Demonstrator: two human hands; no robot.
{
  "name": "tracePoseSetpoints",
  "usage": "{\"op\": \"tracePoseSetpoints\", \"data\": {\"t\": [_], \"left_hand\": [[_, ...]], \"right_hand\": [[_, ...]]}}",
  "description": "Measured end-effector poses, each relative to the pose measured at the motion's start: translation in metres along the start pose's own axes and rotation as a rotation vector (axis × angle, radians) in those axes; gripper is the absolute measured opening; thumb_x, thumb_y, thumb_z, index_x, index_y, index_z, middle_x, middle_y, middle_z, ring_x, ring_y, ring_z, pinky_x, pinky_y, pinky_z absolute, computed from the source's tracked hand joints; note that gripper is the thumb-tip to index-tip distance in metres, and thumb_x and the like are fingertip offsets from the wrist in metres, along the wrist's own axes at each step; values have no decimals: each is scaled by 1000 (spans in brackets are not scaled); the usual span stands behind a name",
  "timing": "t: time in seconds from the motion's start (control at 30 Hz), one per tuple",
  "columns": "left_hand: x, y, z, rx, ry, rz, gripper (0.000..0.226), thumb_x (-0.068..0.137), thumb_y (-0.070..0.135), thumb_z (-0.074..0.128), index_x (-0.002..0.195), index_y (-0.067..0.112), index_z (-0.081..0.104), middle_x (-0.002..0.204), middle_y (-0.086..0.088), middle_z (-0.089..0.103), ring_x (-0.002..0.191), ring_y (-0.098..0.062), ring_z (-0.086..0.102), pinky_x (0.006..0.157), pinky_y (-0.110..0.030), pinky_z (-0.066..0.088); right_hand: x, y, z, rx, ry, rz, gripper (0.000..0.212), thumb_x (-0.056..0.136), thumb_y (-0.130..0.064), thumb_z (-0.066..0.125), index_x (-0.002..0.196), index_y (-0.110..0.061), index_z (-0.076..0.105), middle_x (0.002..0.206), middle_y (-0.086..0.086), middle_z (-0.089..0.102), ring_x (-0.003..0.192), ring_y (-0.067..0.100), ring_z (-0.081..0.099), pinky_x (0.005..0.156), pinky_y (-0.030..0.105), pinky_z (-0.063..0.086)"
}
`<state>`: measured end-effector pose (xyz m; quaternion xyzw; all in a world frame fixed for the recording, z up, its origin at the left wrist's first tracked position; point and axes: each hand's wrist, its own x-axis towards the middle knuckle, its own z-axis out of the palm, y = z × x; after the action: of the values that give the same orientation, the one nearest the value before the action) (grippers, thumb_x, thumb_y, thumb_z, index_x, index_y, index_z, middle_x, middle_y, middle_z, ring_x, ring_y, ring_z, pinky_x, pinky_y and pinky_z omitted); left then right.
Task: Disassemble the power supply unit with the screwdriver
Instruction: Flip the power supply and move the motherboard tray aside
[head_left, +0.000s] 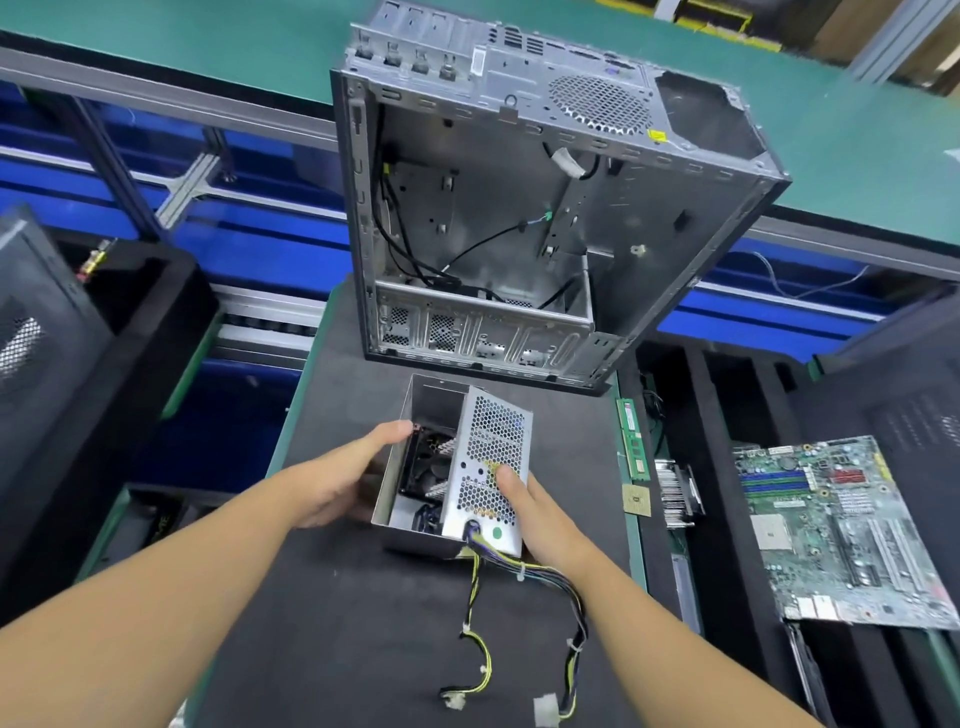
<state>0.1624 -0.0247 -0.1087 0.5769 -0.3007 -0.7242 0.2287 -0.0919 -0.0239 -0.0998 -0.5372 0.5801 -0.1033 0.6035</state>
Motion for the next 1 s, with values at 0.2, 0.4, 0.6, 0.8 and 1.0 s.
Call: {"op": "tracePoseSetpoints", "data": {"t": [0.2, 0.4, 0.6, 0.8, 1.0], "left_hand": [[-5, 5, 7, -34, 16, -26, 76, 60, 80, 64, 117, 29, 63, 116, -1, 70, 109, -19, 64, 83, -33, 51], [-9, 4, -12, -16, 106, -21, 97, 62, 79, 68, 136, 18, 51, 125, -9, 65, 111, -32, 66, 101, -48, 49], [-13, 4, -23, -29, 129, -34, 93, 62, 73, 55, 138, 19, 50, 124, -11, 66, 111, -35, 66, 107, -51, 44], [-10, 10, -10, 108, 102, -52, 94, 53, 88, 64, 129, 34, 54, 125, -5, 62, 108, -28, 66, 106, -48, 45], [-8, 12, 3, 146, 72, -51, 82, 46, 95, 59, 118, 57, 52, 145, 4, 49, 132, -23, 47, 119, -56, 20]], "right_hand": [[-4, -3, -1, -21, 0, 33, 94, 63, -98, 28, 146, -52, 26, 121, -48, 38, 121, -10, 34, 101, 23, 19], [-4, -11, 1, -42, 7, 93, 80, 82, -83, 26, 152, -46, 16, 142, -27, 35, 133, 0, 28, 98, 23, 17], [-2, -15, 5, -64, 14, 72, 86, 79, -82, 25, 154, -43, 14, 144, -27, 33, 126, -3, 26, 94, 20, 15], [-5, -19, 11, -18, 28, 36, 76, 87, -76, 29, 154, -42, 14, 129, -44, 31, 122, -6, 28, 83, 1, 19], [-5, -21, 13, 32, 33, -8, 63, 95, -66, 31, 153, -43, 18, 119, -39, 32, 112, -9, 27, 82, 4, 25]]}}
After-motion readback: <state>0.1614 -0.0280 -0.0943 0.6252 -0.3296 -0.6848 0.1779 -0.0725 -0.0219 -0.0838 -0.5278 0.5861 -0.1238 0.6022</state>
